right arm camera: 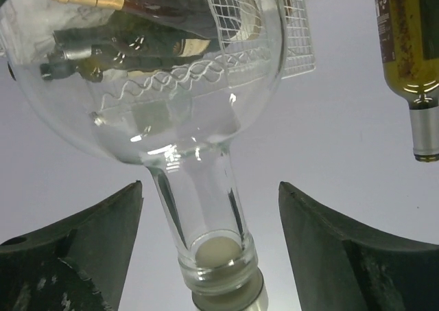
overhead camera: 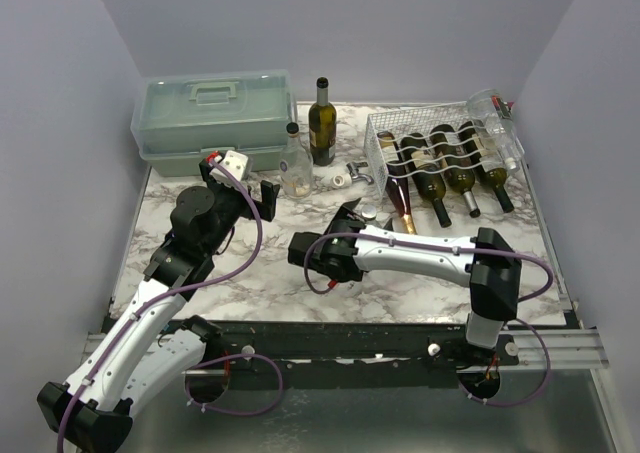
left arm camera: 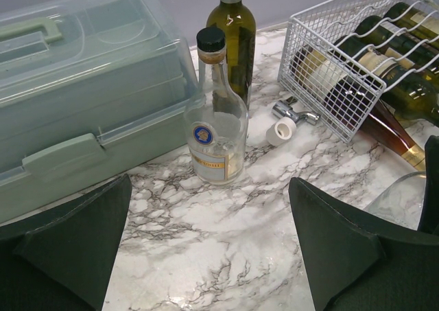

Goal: Take the wine bottle off the wine rack
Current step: Place the wine bottle at the center of the board.

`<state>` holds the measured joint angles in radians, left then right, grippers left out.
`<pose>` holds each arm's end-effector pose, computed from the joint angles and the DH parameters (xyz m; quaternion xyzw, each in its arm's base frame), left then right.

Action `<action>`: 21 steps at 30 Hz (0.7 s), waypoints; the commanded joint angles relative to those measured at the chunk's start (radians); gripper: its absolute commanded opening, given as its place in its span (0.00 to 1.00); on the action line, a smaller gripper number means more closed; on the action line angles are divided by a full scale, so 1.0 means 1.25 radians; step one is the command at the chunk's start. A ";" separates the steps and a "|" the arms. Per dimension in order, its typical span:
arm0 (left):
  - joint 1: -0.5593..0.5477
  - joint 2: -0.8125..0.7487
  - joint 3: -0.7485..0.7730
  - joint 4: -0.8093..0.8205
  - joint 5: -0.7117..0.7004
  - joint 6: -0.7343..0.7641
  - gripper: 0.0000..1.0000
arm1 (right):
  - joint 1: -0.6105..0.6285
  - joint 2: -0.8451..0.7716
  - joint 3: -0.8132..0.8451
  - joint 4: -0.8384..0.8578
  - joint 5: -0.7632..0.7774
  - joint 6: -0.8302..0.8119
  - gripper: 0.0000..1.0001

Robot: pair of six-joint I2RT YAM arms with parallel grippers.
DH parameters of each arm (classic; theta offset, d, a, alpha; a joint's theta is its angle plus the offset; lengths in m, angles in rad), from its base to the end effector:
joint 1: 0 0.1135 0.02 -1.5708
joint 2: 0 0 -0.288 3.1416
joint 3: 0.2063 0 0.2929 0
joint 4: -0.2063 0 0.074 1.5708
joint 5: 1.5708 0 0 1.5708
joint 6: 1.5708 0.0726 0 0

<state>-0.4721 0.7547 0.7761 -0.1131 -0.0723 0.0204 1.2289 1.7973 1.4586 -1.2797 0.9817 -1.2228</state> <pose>0.2173 -0.1051 0.3635 0.1564 0.7220 -0.1248 0.6624 0.1808 0.3279 0.2413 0.8335 -0.2876 0.4713 0.0196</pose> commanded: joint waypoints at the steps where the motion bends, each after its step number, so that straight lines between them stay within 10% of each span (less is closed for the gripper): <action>1: 0.005 -0.009 -0.010 0.015 -0.019 0.009 0.99 | 0.027 0.016 0.039 -0.089 0.026 0.048 0.82; 21: 0.005 0.002 -0.012 0.016 -0.029 0.016 0.99 | 0.087 -0.085 0.029 -0.113 0.047 0.100 0.84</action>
<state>-0.4721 0.7551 0.7715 -0.1127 -0.0814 0.0250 1.3121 1.7458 1.4925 -1.3800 1.0054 -1.1137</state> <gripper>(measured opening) 0.987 0.842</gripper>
